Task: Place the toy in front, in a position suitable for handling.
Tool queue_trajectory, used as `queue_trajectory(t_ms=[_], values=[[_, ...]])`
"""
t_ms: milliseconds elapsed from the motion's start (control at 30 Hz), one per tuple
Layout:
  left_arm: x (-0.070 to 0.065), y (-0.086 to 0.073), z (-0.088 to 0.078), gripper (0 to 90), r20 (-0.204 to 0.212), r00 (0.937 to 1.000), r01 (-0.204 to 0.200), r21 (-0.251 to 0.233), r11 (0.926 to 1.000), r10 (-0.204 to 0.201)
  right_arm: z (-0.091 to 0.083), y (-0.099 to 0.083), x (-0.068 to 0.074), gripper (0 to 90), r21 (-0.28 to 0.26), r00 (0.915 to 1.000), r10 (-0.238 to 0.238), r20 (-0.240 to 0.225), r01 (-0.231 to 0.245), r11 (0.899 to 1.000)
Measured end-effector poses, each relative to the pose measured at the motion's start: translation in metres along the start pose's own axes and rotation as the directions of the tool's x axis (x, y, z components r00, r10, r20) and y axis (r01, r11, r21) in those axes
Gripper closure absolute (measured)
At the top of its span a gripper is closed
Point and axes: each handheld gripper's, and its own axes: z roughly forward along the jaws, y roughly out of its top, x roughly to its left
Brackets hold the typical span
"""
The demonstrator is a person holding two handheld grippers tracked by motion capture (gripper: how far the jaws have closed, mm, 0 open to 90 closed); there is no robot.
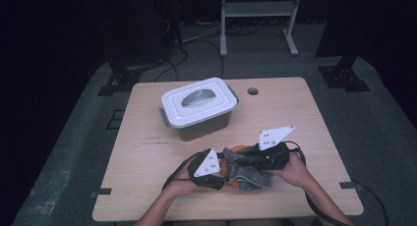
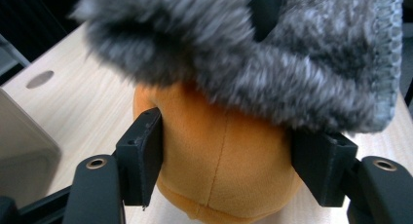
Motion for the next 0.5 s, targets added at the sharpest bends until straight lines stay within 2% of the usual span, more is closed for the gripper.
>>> queue_trajectory(t_ms=[67, 233, 333, 400, 500], values=[[0.002, -0.002, -0.003, 35.8, -0.004, 0.9999, 0.01, -0.01, 0.9999, -0.01, -0.001, -0.001, -0.002, 77.0, 0.0, 1.0, 0.0, 0.005, 0.0, 1.0], [0.005, -0.001, -0.007, 36.8, -0.014, 0.9997, 0.018, -0.029, 0.9994, -0.018, -0.016, -0.014, -0.013, 77.0, -0.018, 0.9974, 0.064, 0.032, -0.063, 0.998], [0.005, 0.001, -0.005, 36.9, 0.002, 0.9996, 0.028, -0.025, 0.9993, -0.028, -0.019, -0.018, -0.013, 77.0, -0.018, 0.997, 0.068, 0.039, -0.067, 0.998], [0.006, 0.0, -0.005, 32.3, 0.019, 0.9985, 0.052, -0.024, 0.9983, -0.052, -0.017, -0.017, -0.012, 77.0, -0.016, 0.9975, 0.063, 0.033, -0.062, 0.998], [0.01, -0.001, -0.001, 17.3, 0.041, 0.9912, 0.128, -0.034, 0.9912, -0.126, -0.012, -0.016, -0.011, 77.0, -0.014, 0.9983, 0.055, 0.021, -0.055, 0.998]])
